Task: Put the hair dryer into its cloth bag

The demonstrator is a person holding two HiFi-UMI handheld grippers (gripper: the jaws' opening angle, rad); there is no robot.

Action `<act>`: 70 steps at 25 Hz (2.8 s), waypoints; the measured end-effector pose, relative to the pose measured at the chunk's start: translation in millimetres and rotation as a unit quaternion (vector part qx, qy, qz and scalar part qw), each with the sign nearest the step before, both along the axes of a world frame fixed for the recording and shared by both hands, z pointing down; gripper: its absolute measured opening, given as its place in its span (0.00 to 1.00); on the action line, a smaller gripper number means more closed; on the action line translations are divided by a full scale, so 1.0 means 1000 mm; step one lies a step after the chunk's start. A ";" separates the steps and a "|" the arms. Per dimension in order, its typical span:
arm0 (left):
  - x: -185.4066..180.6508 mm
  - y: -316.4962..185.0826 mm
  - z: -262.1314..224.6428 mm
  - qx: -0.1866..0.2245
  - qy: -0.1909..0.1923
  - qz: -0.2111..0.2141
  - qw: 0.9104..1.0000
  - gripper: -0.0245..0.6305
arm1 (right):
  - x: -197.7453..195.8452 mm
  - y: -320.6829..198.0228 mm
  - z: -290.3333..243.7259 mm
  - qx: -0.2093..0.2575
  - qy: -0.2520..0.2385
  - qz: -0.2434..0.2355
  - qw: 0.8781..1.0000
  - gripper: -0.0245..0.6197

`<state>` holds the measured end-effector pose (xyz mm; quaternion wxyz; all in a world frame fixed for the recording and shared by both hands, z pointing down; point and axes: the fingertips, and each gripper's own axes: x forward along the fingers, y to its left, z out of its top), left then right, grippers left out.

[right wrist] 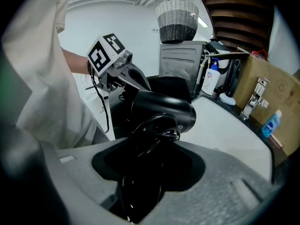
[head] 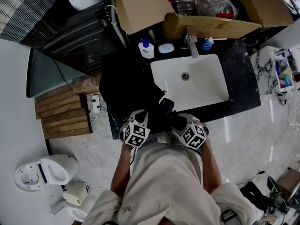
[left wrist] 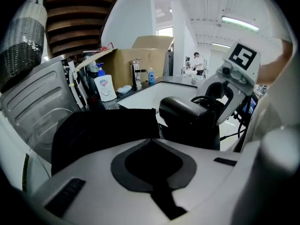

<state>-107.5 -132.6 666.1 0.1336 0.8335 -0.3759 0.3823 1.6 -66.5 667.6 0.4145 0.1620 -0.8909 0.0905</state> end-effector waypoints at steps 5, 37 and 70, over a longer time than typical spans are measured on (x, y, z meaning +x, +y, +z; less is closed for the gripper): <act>-0.006 -0.006 -0.030 0.018 0.047 -0.032 0.998 0.05 | 0.001 -0.003 -0.004 -0.001 -0.016 0.012 1.000 0.34; -0.008 -0.018 -0.078 0.060 0.081 -0.062 0.993 0.05 | -0.065 -0.027 -0.029 -0.006 -0.058 -0.060 0.996 0.34; 0.000 -0.008 -0.081 0.053 0.106 -0.063 0.991 0.05 | -0.116 -0.075 -0.025 0.031 -0.054 -0.027 0.998 0.34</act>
